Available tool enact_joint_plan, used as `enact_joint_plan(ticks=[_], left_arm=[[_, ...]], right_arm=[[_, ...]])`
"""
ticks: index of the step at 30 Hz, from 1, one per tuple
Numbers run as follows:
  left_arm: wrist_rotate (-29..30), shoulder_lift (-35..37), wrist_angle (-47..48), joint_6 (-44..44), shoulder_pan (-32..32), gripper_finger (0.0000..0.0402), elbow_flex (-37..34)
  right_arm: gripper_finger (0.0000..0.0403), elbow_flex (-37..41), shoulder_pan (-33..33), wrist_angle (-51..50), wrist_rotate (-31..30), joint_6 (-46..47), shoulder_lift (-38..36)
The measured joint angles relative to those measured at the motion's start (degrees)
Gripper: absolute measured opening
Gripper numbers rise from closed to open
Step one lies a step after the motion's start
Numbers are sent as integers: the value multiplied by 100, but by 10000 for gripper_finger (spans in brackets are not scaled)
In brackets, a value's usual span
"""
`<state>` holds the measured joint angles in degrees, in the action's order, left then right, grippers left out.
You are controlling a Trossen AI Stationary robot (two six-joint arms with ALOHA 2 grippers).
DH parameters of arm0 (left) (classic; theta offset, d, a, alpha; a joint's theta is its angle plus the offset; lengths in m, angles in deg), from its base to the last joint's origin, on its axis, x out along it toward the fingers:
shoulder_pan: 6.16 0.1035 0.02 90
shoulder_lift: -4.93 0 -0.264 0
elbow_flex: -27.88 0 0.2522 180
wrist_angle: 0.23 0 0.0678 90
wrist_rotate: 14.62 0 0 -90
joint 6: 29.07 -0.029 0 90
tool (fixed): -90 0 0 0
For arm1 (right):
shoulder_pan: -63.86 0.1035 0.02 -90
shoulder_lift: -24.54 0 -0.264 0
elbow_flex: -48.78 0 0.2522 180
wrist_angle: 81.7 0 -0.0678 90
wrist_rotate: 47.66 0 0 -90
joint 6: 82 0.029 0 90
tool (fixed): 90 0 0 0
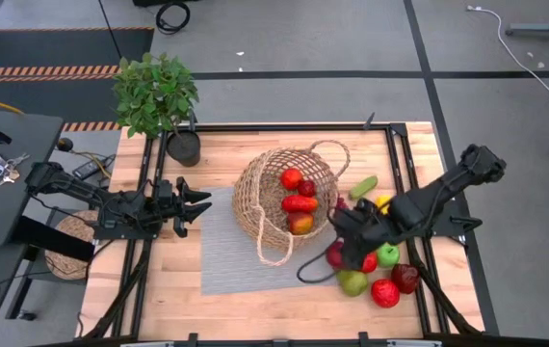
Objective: Build produce basket
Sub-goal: Put the red apple into the brown basket
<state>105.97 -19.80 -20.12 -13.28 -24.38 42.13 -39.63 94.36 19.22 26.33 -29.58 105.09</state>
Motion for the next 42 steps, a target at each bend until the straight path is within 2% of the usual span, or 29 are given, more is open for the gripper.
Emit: enact_joint_plan(ticks=[4, 11, 14, 20, 26, 33, 42], left_arm=[[0, 0, -1, 0, -1, 160, 0], [0, 1, -1, 1, -1, 160, 2], [0, 1, 0, 0, 0, 160, 0], [0, 0, 0, 0, 1, 160, 0], [0, 0, 2, -2, 1, 160, 2], [0, 0, 2, 0, 1, 160, 0], [0, 2, -3, 0, 1, 160, 0]], right_arm=[[349, 730, 177, 721, -115, 472, 4], [349, 2159, 209, 2924, -104, 916, 4], [349, 2490, 239, 3301, -206, 954, 7], [349, 2441, 367, 3261, -848, 822, 7], [349, 2148, 462, 3377, -1166, 732, 233], [349, 1388, 491, 2119, -1296, 601, 1384], [350, 1366, 492, 2030, -1149, 629, 1379]])
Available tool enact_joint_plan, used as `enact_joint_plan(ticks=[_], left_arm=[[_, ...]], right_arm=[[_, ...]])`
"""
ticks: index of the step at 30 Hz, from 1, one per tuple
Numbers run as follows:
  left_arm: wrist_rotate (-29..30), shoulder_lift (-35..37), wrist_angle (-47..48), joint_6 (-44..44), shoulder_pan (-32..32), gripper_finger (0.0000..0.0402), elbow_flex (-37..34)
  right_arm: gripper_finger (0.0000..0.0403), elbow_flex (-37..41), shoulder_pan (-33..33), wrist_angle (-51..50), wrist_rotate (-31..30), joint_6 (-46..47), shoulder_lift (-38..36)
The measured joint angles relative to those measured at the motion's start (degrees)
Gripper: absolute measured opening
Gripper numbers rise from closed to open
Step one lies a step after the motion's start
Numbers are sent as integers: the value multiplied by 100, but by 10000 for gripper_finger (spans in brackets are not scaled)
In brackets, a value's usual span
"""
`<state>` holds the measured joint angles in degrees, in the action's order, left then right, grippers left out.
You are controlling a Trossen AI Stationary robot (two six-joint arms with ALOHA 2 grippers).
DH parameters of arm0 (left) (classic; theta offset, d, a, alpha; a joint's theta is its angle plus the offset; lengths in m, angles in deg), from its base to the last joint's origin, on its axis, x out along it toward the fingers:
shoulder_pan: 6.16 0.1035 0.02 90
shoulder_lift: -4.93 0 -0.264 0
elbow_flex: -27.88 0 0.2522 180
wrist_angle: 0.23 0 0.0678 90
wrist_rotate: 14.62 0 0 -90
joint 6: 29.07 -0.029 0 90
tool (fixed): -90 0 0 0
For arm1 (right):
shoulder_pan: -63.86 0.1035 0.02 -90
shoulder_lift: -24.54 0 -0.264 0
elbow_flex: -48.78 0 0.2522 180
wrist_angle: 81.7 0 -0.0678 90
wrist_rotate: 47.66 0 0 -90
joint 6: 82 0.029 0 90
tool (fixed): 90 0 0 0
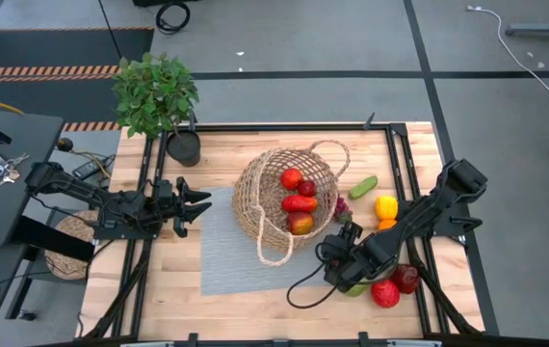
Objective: Build produce basket
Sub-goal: Put the red apple into the brown basket
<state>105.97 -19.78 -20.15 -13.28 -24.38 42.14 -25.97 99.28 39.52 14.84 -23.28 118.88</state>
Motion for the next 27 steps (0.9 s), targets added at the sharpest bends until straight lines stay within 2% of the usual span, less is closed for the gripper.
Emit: enact_joint_plan(ticks=[13, 20, 27], left_arm=[[0, -2, 4, 0, 0, 160, 2], [0, 0, 5, -1, -2, 160, 0], [0, 0, 3, -2, 0, 160, 0]], right_arm=[[354, 0, -1, 2, 330, -472, 26], [395, 0, -236, -45, 728, -480, 26], [396, 0, -340, -160, 922, -489, 26]])
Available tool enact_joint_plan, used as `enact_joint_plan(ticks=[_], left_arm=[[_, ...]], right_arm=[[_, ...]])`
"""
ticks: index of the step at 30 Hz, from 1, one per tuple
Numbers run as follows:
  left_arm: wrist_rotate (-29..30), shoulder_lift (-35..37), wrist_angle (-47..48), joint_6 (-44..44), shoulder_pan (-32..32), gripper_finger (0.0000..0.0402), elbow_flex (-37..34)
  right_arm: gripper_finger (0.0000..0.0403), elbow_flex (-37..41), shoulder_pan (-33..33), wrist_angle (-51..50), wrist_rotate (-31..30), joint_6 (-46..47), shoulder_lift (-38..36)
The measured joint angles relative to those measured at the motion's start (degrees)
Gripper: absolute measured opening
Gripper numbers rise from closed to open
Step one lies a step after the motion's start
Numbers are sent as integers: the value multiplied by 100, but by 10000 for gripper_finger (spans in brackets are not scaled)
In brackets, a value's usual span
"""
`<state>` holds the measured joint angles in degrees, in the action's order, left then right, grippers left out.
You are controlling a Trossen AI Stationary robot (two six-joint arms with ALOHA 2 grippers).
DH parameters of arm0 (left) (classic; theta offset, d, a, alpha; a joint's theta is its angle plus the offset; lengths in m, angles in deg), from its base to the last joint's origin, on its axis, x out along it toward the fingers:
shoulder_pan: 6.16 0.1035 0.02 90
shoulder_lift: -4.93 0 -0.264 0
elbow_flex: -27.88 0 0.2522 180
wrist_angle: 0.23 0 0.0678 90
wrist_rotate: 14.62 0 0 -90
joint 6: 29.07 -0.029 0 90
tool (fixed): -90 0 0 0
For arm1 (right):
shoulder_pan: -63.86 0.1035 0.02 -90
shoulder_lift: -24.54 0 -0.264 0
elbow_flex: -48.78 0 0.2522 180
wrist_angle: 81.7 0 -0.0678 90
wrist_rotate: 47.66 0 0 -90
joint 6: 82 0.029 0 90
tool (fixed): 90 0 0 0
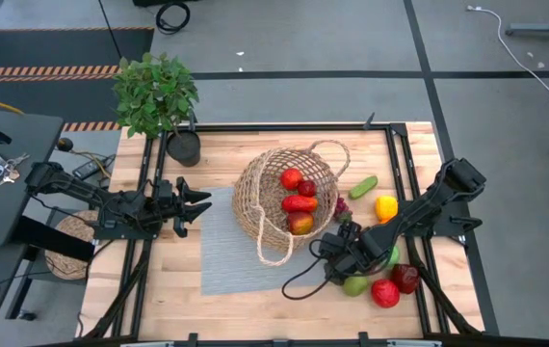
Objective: Build produce basket
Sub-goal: Put the red apple into the brown basket
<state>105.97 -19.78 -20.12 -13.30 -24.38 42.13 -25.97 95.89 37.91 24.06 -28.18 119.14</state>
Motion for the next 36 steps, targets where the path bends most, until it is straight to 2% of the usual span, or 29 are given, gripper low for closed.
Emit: enact_joint_plan(ticks=[16, 26, 36], left_arm=[[0, 0, 0, 2, 0, 160, 2], [0, -2, 0, 1, 0, 160, 0], [0, -2, 0, 0, 0, 160, 0]], right_arm=[[393, 540, 116, 435, 122, -103, -33], [359, 521, 73, 421, 106, -292, -59], [355, -396, -169, -1000, 39, -446, -33]])
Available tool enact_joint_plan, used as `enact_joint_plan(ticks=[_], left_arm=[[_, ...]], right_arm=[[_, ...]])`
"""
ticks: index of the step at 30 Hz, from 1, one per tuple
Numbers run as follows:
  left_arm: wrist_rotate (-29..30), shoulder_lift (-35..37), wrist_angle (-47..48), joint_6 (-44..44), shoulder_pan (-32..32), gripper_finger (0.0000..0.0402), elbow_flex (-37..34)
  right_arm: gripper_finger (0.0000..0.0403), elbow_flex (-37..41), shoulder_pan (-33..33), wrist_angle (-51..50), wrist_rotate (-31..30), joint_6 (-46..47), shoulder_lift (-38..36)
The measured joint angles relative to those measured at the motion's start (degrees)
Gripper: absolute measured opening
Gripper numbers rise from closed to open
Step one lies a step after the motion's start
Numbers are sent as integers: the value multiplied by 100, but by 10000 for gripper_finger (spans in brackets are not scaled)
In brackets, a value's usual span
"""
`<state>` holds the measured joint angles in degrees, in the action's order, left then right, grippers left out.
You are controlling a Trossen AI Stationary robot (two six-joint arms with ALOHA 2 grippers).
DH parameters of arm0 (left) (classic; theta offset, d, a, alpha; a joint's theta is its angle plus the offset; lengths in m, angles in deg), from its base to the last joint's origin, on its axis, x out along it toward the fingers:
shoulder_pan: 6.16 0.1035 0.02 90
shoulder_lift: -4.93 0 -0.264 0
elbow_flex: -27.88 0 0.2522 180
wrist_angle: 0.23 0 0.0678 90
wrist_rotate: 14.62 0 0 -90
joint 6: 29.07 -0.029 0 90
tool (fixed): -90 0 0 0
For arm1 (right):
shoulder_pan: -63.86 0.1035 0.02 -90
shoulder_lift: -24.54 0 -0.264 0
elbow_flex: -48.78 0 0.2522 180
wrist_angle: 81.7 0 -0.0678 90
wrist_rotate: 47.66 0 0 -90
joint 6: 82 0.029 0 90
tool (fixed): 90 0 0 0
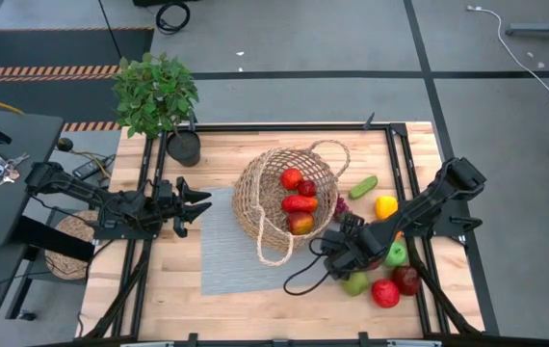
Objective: Build produce basket
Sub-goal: Put the red apple into the brown basket
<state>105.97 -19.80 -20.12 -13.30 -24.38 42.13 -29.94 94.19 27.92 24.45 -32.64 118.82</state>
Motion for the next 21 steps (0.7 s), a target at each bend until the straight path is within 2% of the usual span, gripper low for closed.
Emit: enact_joint_plan(ticks=[9, 14, 21], left_arm=[[0, 1, 1, 2, 0, 160, 0], [0, 2, 0, 0, -2, 160, 0], [0, 2, 0, 0, 0, 160, 2]], right_arm=[[354, -1429, -53, -1523, -175, -6, -7], [354, -2257, -53, -1943, -244, -86, -11], [354, -3239, -53, -1992, -1025, -782, -15]])
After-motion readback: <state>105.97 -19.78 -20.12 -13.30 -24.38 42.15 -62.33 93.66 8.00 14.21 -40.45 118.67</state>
